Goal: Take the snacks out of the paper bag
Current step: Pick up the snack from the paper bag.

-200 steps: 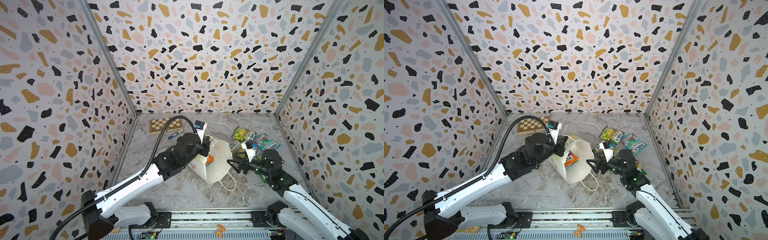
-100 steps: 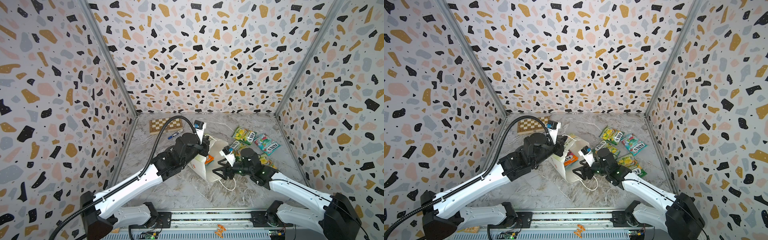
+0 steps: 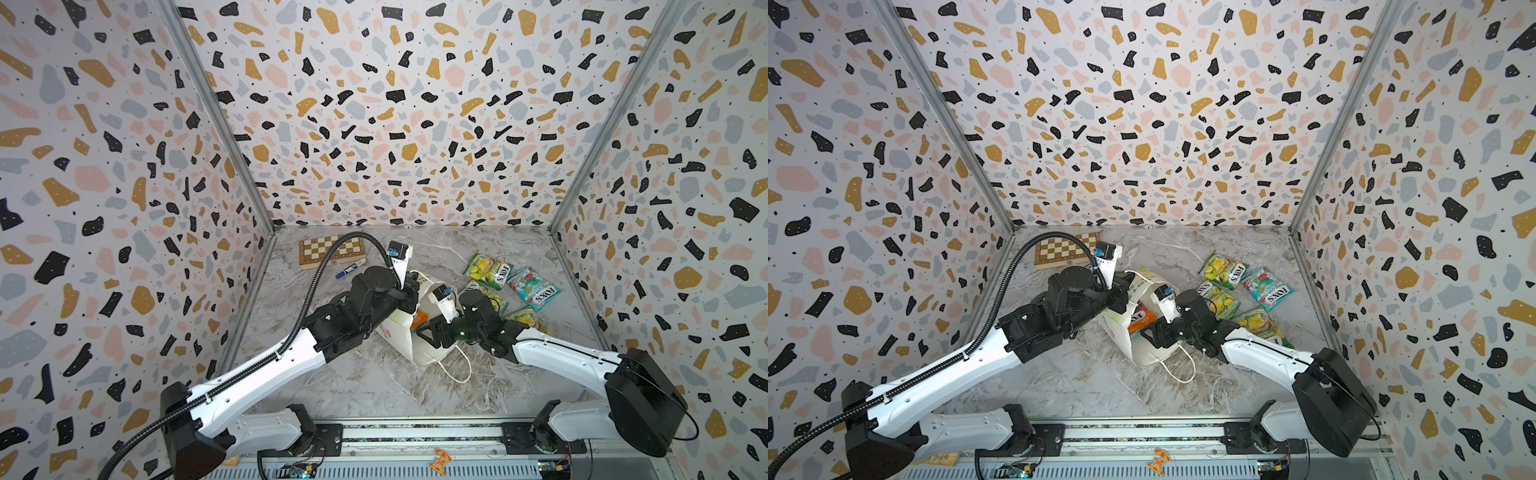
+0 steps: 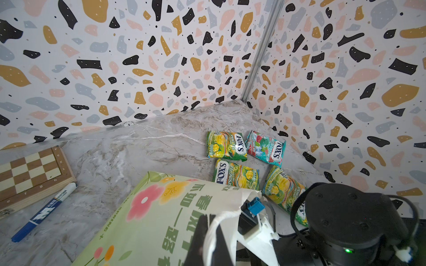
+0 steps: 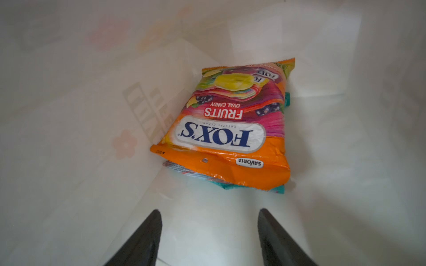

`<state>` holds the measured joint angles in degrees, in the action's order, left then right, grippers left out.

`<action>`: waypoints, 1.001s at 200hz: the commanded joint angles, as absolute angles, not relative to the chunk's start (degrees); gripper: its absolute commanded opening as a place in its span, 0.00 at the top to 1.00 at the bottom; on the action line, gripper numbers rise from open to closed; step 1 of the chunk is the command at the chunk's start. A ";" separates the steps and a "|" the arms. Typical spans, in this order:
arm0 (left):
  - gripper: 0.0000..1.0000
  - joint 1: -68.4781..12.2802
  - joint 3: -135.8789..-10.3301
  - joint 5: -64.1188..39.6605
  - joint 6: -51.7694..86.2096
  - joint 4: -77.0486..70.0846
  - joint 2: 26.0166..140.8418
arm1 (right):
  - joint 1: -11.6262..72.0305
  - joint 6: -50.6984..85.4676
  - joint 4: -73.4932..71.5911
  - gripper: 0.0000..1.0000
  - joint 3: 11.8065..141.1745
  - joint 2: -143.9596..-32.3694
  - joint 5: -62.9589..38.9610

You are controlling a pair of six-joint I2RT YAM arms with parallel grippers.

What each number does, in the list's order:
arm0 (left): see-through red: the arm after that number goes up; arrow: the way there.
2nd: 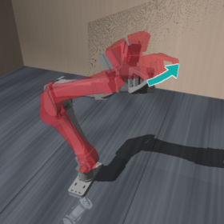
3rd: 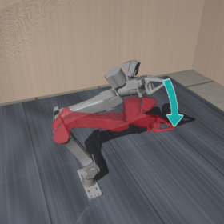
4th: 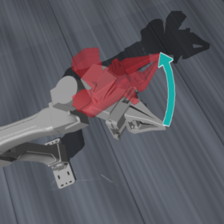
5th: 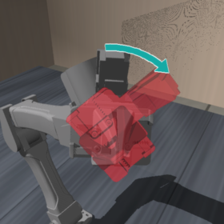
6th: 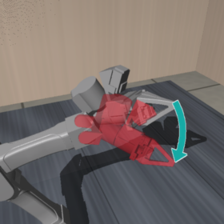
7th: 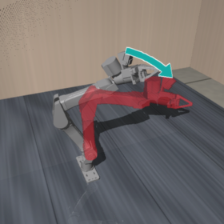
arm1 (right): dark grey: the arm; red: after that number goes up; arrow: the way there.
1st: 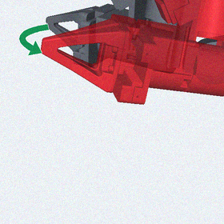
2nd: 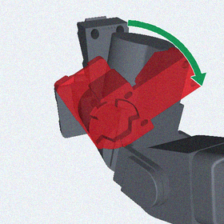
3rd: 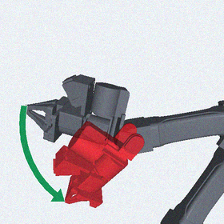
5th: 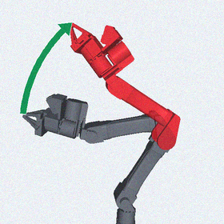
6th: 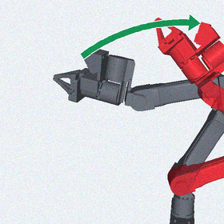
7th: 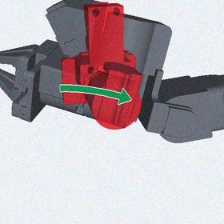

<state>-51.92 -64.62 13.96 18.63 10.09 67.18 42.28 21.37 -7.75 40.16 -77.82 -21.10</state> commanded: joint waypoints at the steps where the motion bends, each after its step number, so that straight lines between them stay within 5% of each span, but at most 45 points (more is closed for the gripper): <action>1: 1.00 -52.16 -64.26 13.80 18.00 6.11 65.83 | 42.54 28.88 -10.54 0.33 42.00 -79.51 -18.85; 200: 1.00 -52.21 -63.87 13.11 18.14 5.76 65.83 | 42.36 44.16 -17.60 0.49 46.58 -90.82 -16.12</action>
